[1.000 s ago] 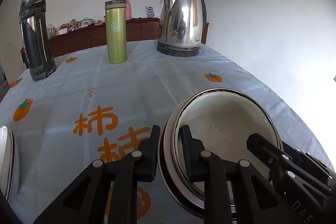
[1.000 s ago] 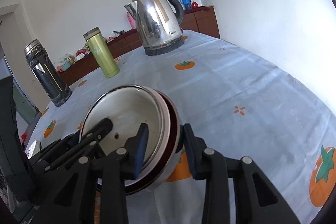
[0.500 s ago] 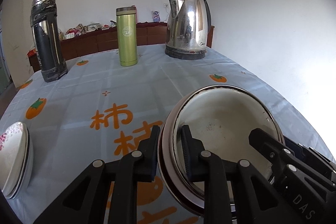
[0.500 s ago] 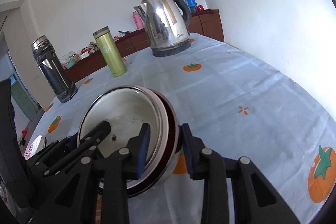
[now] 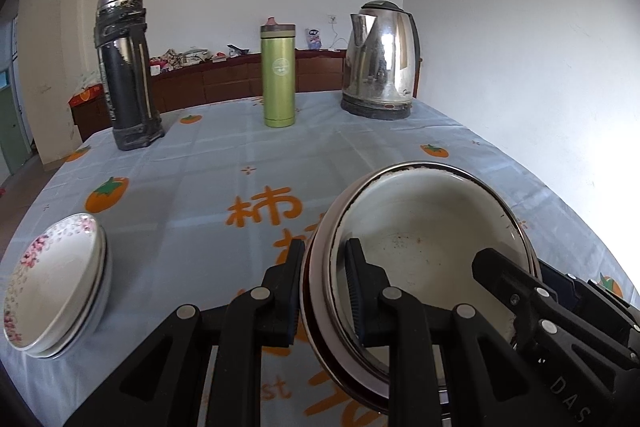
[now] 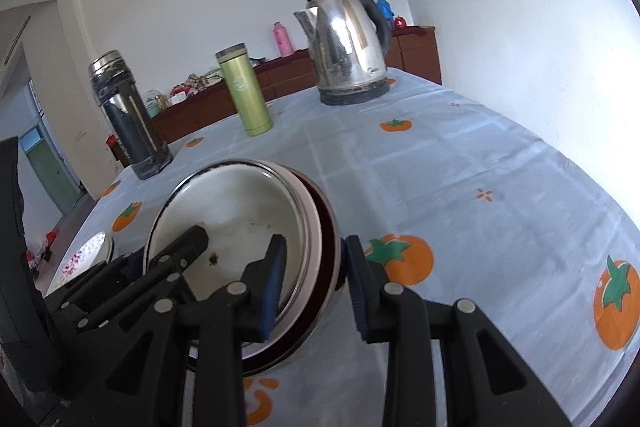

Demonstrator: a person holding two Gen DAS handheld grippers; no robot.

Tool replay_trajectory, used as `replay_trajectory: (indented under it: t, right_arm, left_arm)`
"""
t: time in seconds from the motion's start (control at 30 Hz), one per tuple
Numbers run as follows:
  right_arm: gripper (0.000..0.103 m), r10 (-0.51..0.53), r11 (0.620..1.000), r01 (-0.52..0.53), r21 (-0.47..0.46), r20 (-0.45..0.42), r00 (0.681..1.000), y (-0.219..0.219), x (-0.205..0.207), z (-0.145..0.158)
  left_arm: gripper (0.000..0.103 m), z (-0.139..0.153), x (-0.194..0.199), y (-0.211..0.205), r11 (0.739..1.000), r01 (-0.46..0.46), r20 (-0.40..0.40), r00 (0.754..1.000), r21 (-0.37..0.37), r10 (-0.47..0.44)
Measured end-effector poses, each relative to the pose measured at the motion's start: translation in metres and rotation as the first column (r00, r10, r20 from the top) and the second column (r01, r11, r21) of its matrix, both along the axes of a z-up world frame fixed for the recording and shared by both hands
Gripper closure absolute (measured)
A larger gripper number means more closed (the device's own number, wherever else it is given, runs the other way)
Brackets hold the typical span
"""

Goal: Organize plates and bowls
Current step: 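Lift the bowl stack with the right gripper and carry it to the floral plates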

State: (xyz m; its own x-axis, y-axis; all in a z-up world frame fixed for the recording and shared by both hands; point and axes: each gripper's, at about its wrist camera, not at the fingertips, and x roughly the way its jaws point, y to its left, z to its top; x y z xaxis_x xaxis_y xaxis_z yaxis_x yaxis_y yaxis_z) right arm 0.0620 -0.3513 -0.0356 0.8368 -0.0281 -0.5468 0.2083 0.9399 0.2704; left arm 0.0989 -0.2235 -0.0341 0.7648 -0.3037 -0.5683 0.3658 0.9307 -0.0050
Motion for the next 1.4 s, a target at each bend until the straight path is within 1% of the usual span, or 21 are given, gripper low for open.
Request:
replay_trajectory:
  t: [0.53, 0.97, 1.4]
  right_arm:
    - [0.073, 0.032, 0.999, -0.032, 0.031, -0.002, 0.999, 0.037, -0.023, -0.001]
    - [0.073, 0.045, 0.999, -0.045, 0.026, 0.011, 0.999, 0.063, -0.038, 0.006]
    - [0.073, 0.086, 0.996, -0.086, -0.008, 0.025, 0.996, 0.104, -0.041, 0.019]
  left_arm:
    - [0.08, 0.002, -0.029, 0.038, 0.999, -0.03, 0.025, 0.999, 0.03, 0.03]
    - [0.08, 0.011, -0.043, 0.065, 0.999, -0.042, 0.041, 0.998, 0.012, 0.042]
    - [0.08, 0.022, -0.049, 0.108, 0.996, -0.084, 0.057, 0.995, -0.019, 0.085]
